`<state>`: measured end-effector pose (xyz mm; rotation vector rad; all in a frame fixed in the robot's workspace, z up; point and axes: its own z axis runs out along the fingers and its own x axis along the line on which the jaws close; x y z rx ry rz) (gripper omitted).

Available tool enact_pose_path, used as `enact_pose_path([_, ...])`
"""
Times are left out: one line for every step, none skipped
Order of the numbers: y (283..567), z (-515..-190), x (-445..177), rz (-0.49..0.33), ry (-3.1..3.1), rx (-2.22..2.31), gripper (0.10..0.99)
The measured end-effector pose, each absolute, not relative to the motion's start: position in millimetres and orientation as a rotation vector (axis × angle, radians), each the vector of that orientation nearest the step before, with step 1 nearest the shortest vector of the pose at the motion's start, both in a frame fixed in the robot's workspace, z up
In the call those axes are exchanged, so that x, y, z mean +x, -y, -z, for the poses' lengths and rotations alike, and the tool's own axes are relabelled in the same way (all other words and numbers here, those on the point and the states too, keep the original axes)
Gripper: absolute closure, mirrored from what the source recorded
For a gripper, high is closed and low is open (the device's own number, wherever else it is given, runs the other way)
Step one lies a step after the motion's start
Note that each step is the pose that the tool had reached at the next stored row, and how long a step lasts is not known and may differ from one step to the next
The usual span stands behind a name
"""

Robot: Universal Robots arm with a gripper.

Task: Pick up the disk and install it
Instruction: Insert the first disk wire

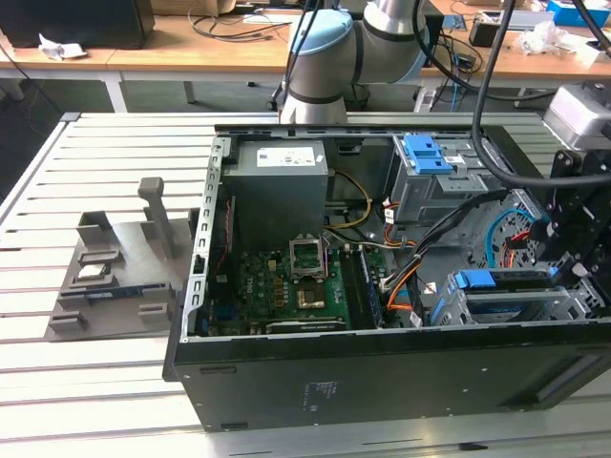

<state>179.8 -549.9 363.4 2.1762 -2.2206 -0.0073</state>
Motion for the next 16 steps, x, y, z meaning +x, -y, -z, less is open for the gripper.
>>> enact_pose_path([548.8,-363.4,180.2,0.007,2.220,2.176,0.725])
enact_pose_path([546.8,-363.7,181.0,0.007,2.220,2.176,0.725])
enact_pose_path([545.1,-364.4,181.6,0.007,2.220,2.176,0.725])
enact_pose_path([544.2,-365.5,182.0,0.007,2.220,2.176,0.725])
enact_pose_path([542.8,-367.8,182.7,0.007,2.220,2.176,0.725])
enact_pose_path([541.5,-369.0,183.7,0.007,2.221,2.176,0.725])
enact_pose_path([539.5,-369.2,185.1,0.007,2.221,2.176,0.725])
enact_pose_path([535.3,-369.3,188.2,0.008,2.220,2.176,0.725])
enact_pose_path([533.0,-369.3,189.4,0.008,2.220,2.176,0.725])
enact_pose_path([530.9,-369.3,190.2,0.008,2.220,2.176,0.725])
enact_pose_path([526.5,-369.5,190.6,0.008,2.220,2.176,0.725])
enact_pose_path([522.8,-371.2,190.6,0.008,2.220,2.176,0.725])
enact_pose_path([520.9,-372.3,190.6,0.008,2.220,2.176,0.725])
enact_pose_path([518.8,-373.0,190.7,0.008,2.220,2.176,0.725])
enact_pose_path([513.3,-373.5,190.7,0.008,2.220,2.176,0.725])
enact_pose_path([509.2,-373.4,190.6,0.009,2.220,2.176,0.725])
